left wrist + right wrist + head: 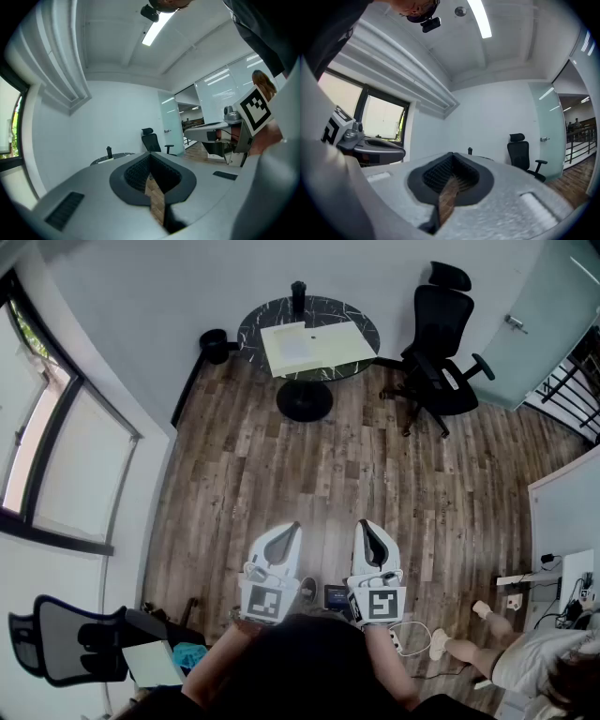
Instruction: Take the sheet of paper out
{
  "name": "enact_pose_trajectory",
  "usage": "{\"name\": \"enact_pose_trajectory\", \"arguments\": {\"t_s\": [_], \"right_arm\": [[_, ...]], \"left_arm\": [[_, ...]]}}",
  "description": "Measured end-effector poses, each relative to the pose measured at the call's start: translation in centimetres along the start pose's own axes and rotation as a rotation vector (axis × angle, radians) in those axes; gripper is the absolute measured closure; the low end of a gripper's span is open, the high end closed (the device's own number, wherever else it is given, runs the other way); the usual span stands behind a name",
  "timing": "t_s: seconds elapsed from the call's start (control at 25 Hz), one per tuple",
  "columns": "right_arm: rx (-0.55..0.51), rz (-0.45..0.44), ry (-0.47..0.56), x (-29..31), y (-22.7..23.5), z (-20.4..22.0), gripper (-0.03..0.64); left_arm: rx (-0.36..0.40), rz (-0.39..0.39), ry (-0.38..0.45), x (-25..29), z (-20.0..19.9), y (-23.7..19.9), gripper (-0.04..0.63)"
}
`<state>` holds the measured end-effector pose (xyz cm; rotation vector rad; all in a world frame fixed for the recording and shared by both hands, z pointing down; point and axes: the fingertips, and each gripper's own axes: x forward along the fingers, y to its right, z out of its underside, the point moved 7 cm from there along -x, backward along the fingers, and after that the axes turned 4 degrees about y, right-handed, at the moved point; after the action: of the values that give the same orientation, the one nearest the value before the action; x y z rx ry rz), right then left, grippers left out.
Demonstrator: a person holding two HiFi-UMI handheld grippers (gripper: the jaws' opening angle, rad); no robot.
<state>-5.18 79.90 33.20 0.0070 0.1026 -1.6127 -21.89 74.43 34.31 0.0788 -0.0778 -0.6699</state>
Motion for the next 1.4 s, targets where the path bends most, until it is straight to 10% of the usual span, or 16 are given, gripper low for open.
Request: {"name": "enact_pose_trajectory", "arguments": {"t_s": [0.48, 1.4], "right_arm": [[-0.07, -0.062, 0.001, 2.3, 3.8, 2.5, 0.618], [-0.122, 0.049, -0.112, 21.7, 7.5, 4.1, 0.618]], "left_arm": [[-0.016, -0.082, -0.062, 2.0, 1.9, -1.0, 0.6], [-0.023, 0.075, 0.025, 19.1, 2.8, -16.5, 0.601]]}}
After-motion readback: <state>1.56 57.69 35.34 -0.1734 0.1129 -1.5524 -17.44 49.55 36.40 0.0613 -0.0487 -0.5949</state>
